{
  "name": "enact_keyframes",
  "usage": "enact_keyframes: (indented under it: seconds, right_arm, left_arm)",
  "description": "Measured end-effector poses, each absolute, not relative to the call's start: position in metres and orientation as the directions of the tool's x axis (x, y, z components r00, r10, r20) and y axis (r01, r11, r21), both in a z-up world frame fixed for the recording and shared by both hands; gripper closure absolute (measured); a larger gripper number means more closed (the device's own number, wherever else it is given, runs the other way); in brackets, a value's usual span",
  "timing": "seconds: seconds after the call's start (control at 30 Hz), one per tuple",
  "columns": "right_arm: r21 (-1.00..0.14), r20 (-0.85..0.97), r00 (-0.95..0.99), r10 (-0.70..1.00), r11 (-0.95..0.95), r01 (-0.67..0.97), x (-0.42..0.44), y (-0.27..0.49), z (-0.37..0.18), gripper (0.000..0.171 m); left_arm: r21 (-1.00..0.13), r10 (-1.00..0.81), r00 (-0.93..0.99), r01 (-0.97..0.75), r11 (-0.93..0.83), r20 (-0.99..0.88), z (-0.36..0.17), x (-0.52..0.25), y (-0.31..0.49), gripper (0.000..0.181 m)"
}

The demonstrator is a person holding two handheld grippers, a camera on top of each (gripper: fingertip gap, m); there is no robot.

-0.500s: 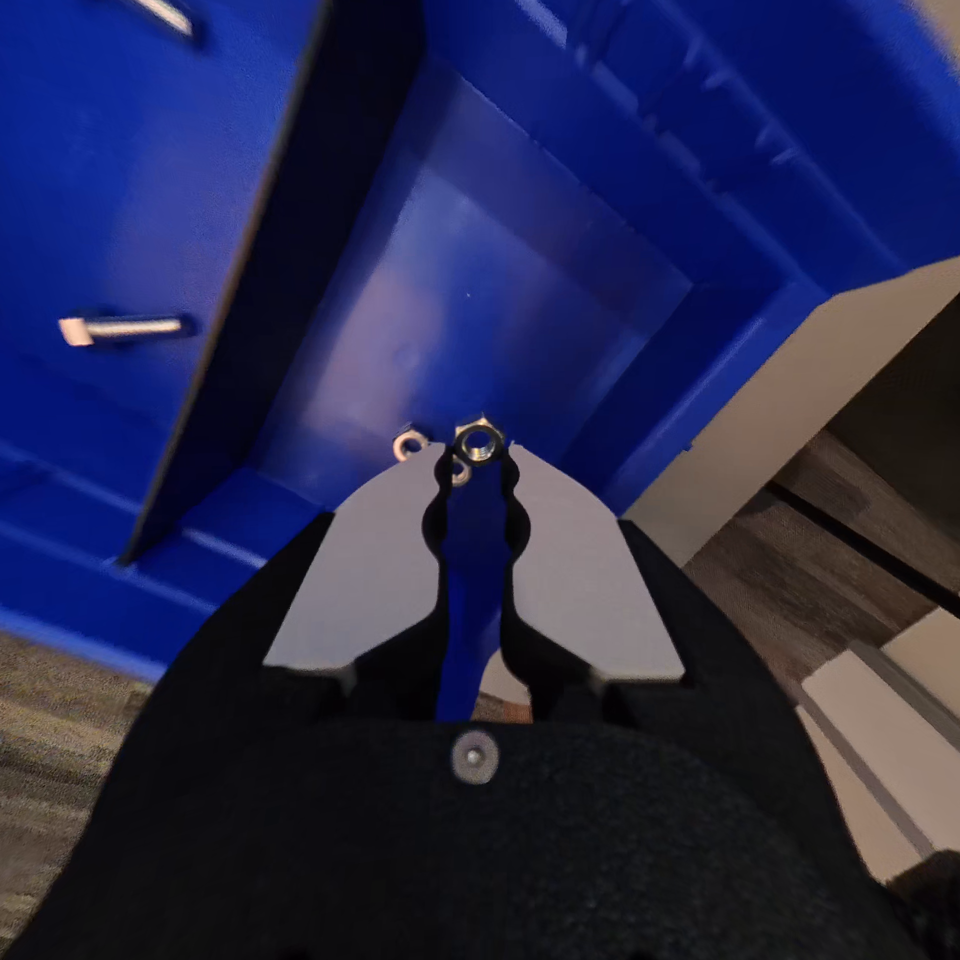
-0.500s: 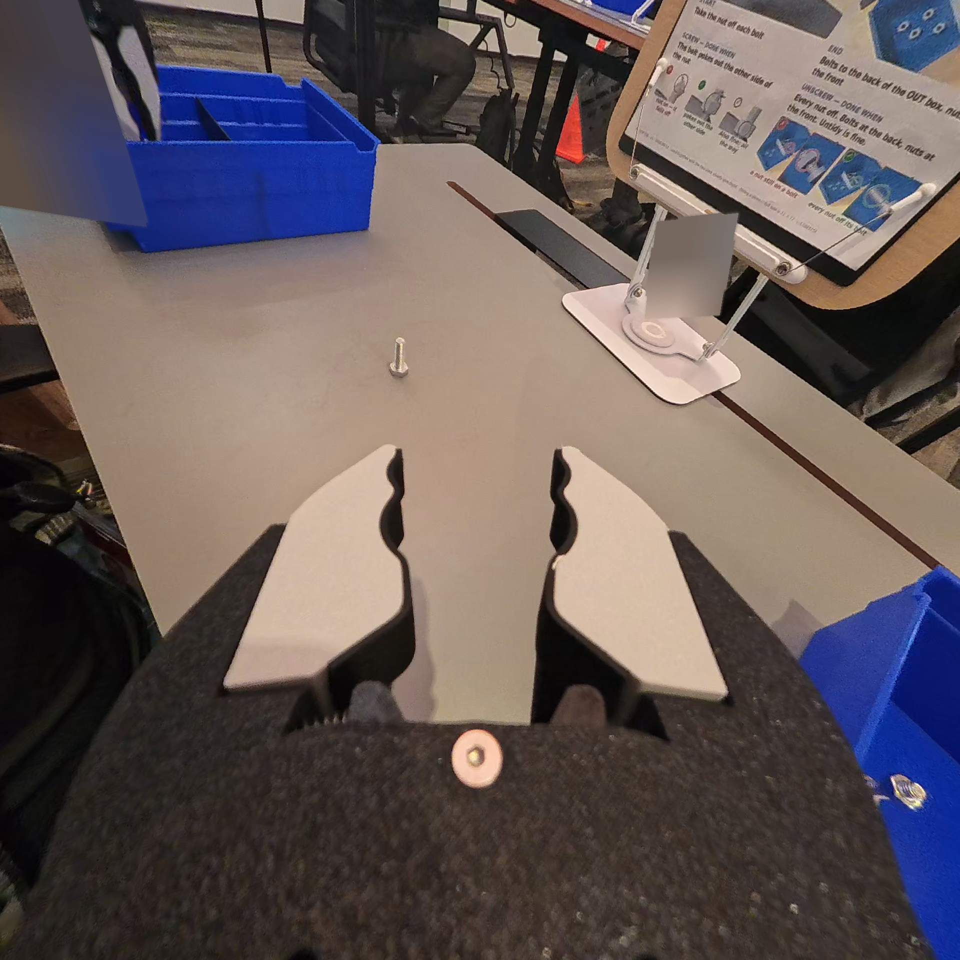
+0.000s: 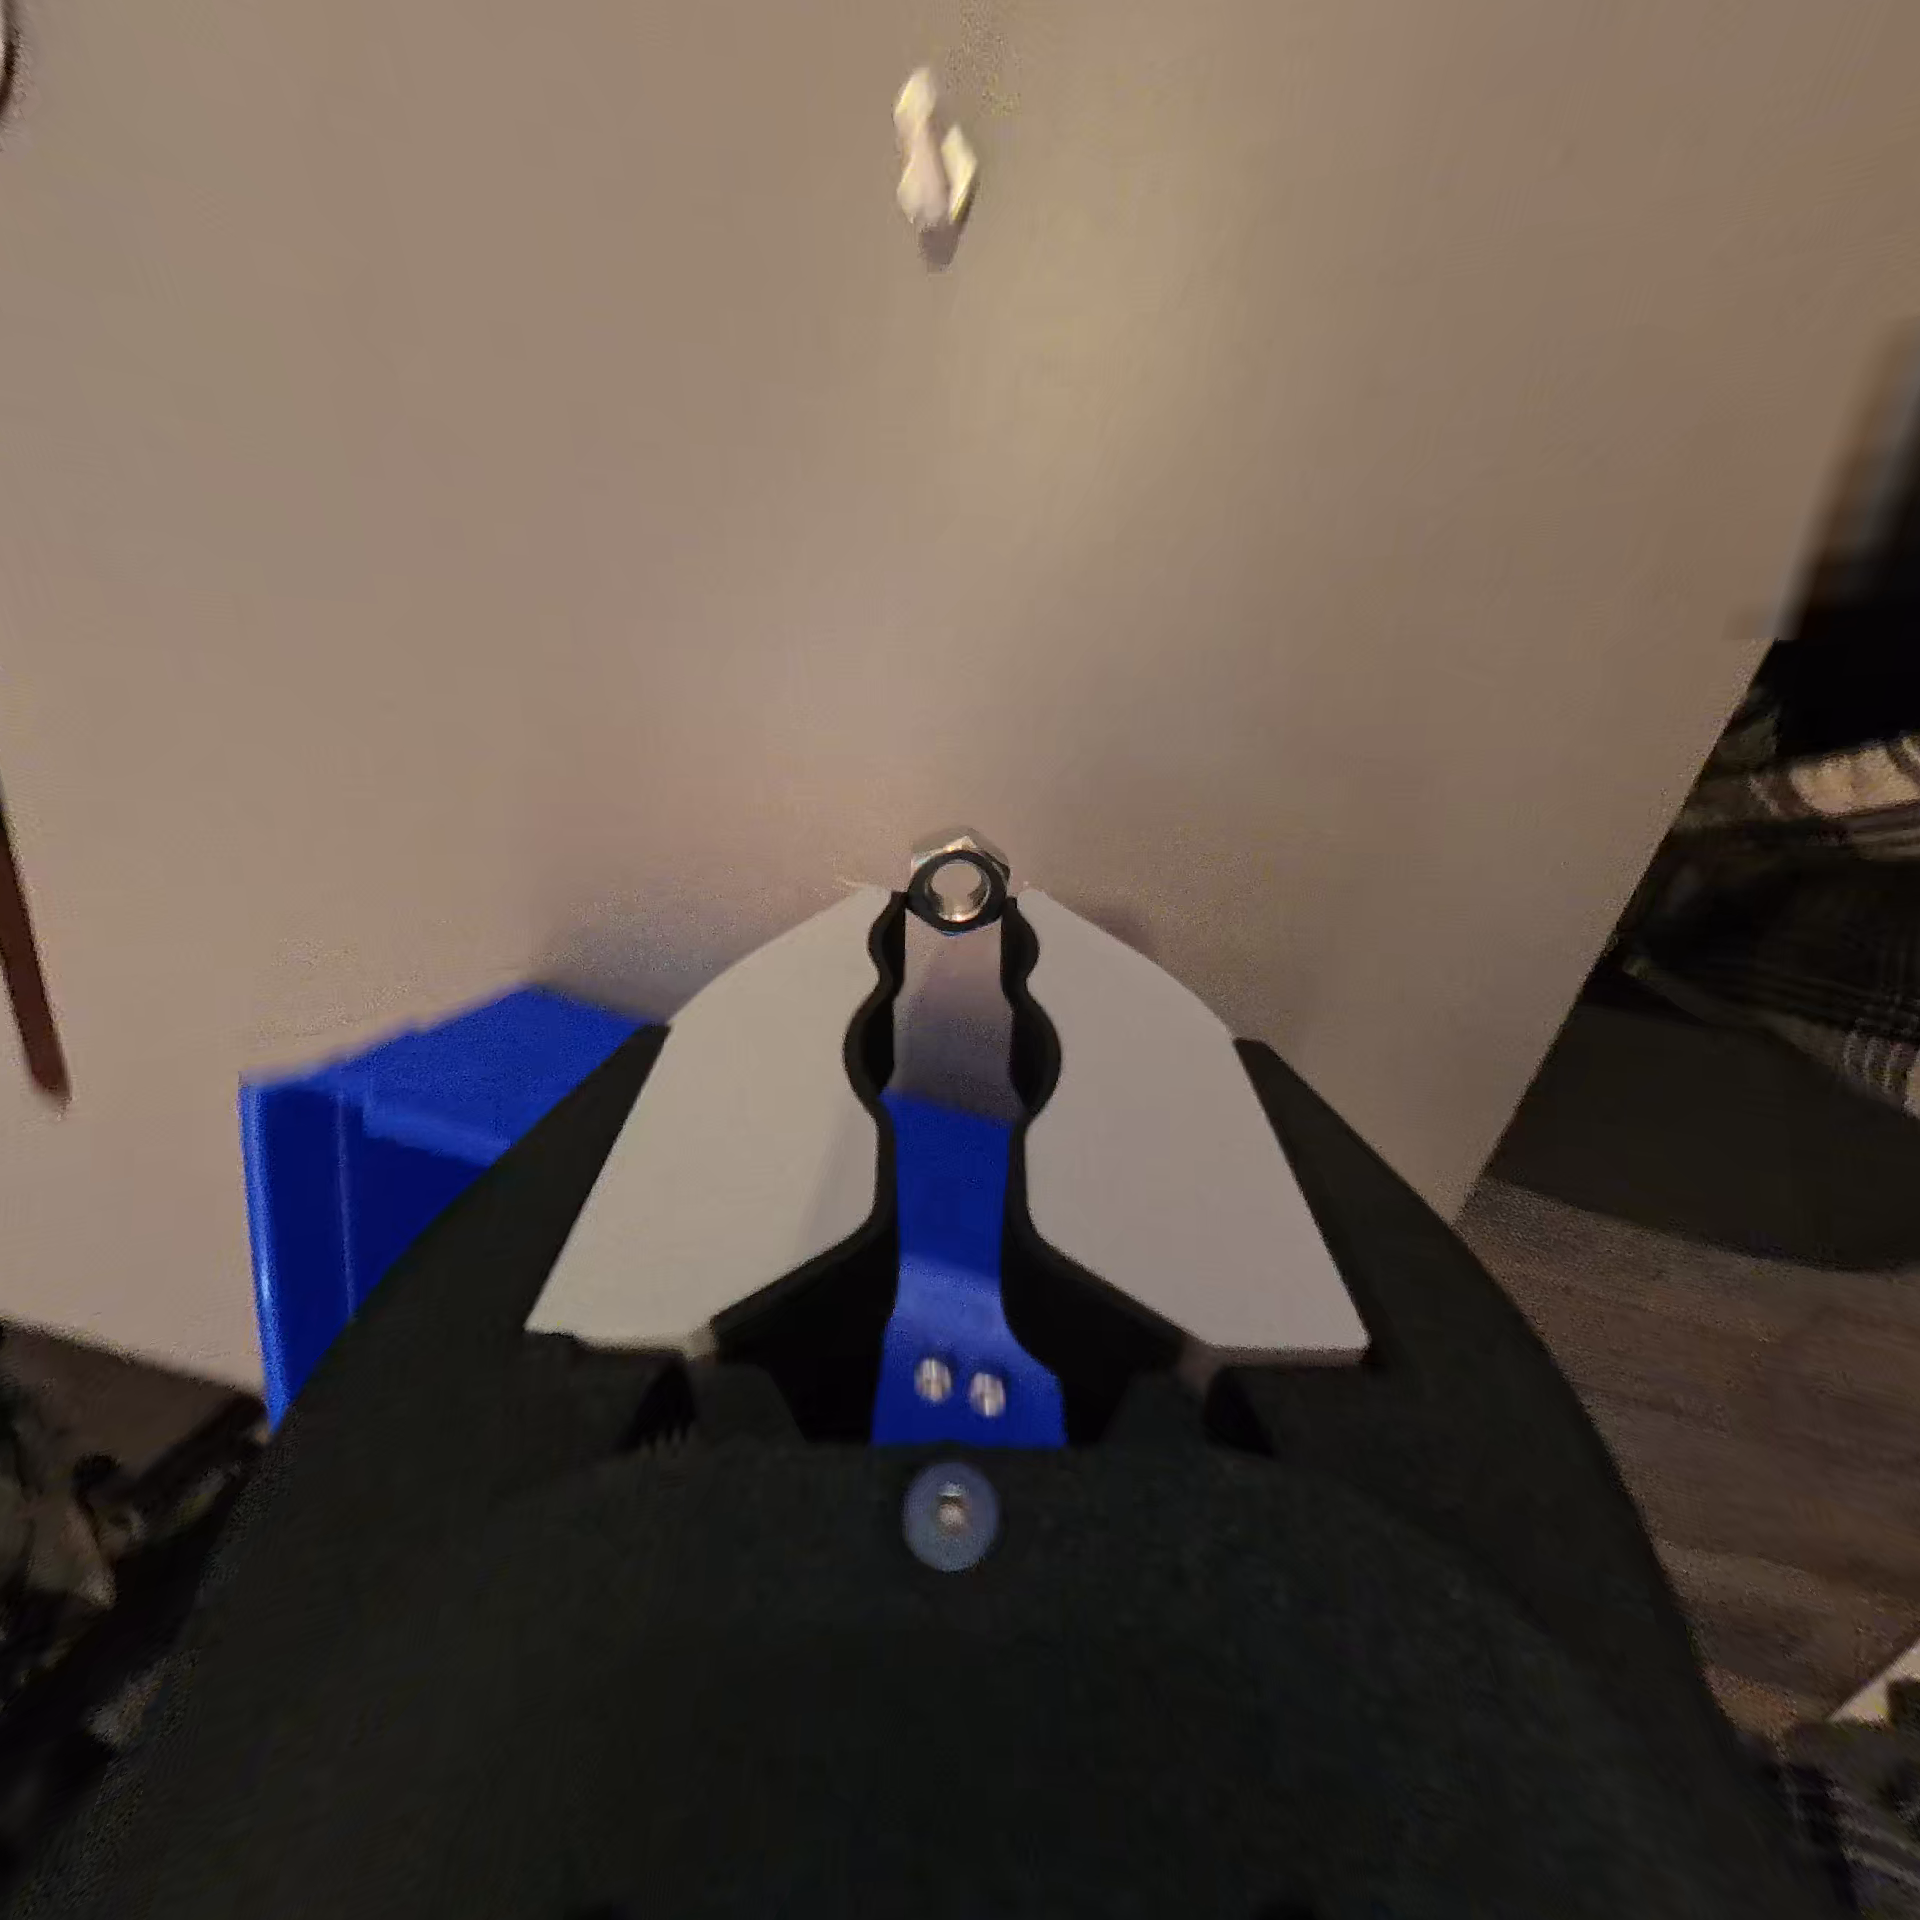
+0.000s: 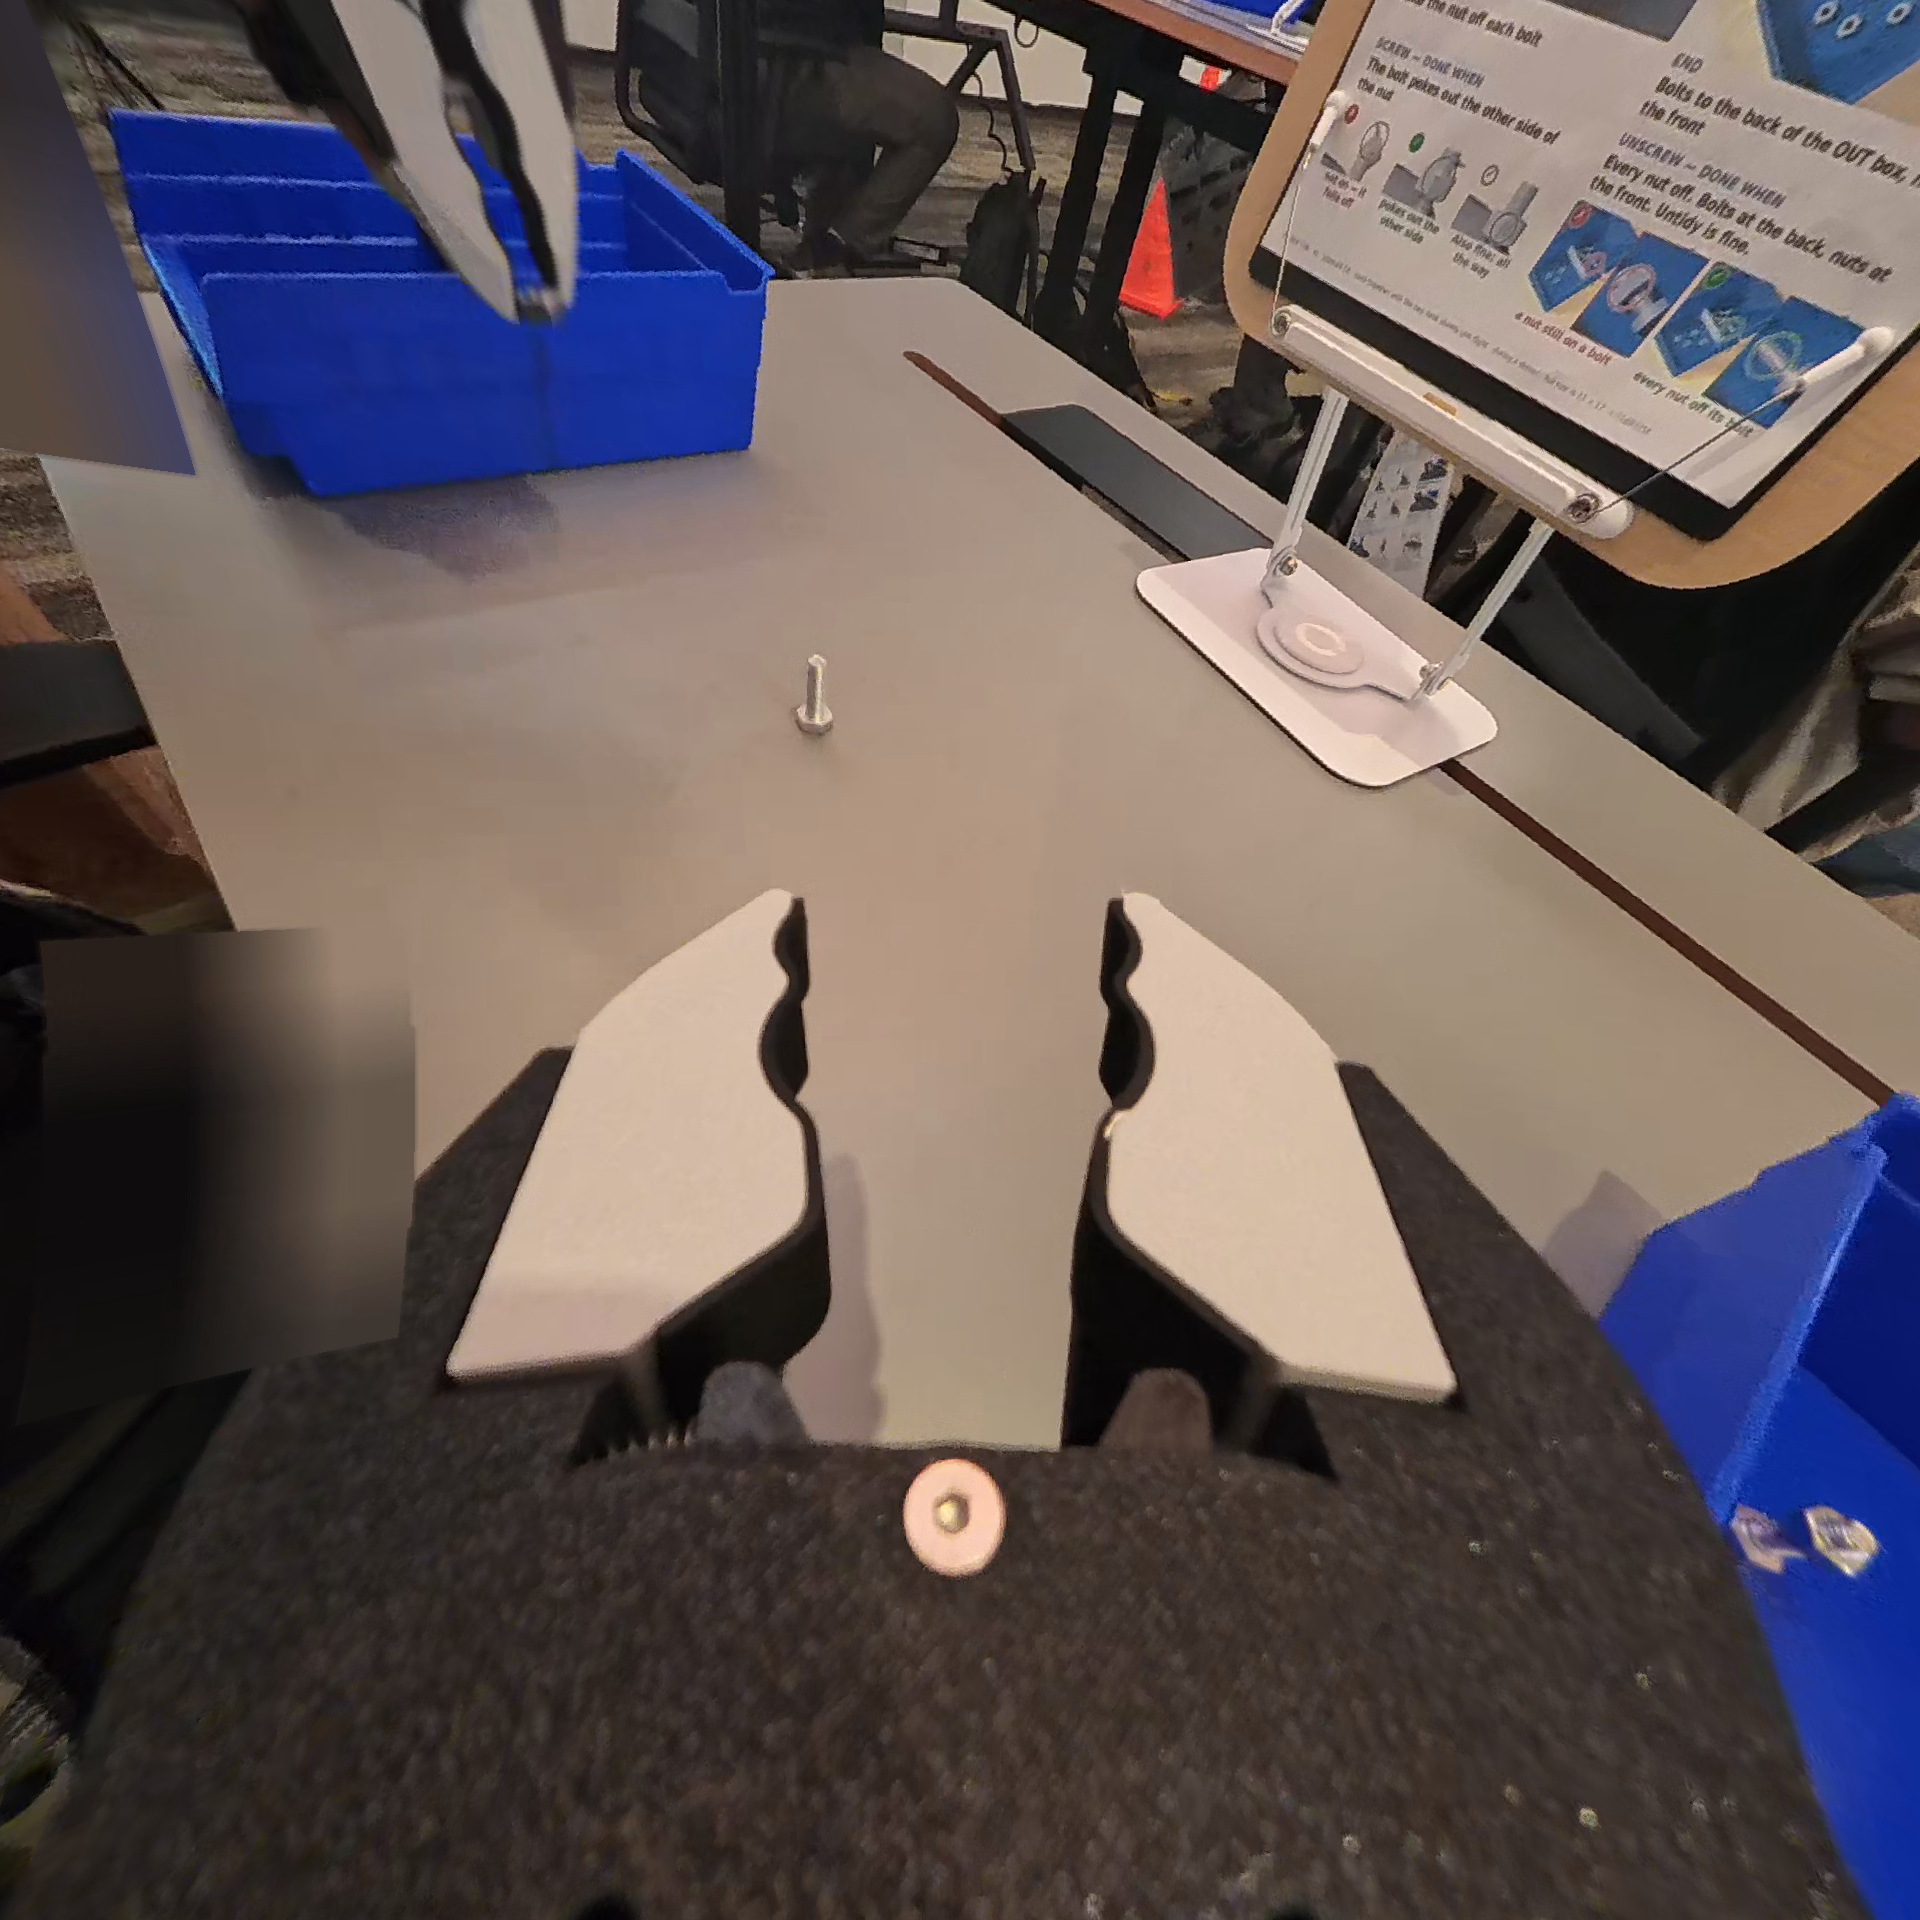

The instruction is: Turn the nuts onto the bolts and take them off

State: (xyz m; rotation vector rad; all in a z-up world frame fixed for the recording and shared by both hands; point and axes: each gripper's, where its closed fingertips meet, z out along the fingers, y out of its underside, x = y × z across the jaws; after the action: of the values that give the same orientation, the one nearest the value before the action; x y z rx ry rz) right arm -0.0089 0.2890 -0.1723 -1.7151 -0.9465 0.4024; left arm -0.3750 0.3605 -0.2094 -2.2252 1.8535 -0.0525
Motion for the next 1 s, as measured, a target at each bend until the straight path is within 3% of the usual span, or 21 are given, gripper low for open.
enact_keyframes:
  seconds: [0.17, 0.33, 0.87, 1.0]
  right_arm:
    - [-0.913, 0.188, 0.652, 0.734, -0.114, 0.391, 0.006, 0.279, -0.172, 0.117]
    - [-0.914, 0.184, 0.666, 0.723, -0.123, 0.386, 0.014, 0.274, -0.173, 0.118]
    - [-0.885, 0.125, 0.575, 0.809, -0.171, 0.433, -0.028, 0.301, -0.201, 0.117]
    - [-0.878, 0.102, 0.480, 0.871, -0.148, 0.455, -0.070, 0.325, -0.210, 0.118]
  left_arm:
    - [-0.206, -0.994, 0.104, -0.974, -0.098, -0.021, -0.276, -0.301, 0.361, 0.164]
    - [-0.160, -0.996, 0.091, -0.983, -0.094, 0.026, -0.323, -0.284, 0.367, 0.164]
    - [-0.235, -0.993, 0.103, -0.965, -0.115, 0.061, -0.339, -0.267, 0.387, 0.164]
    - [-0.312, -0.990, 0.119, -0.940, -0.135, 0.072, -0.330, -0.265, 0.391, 0.161]
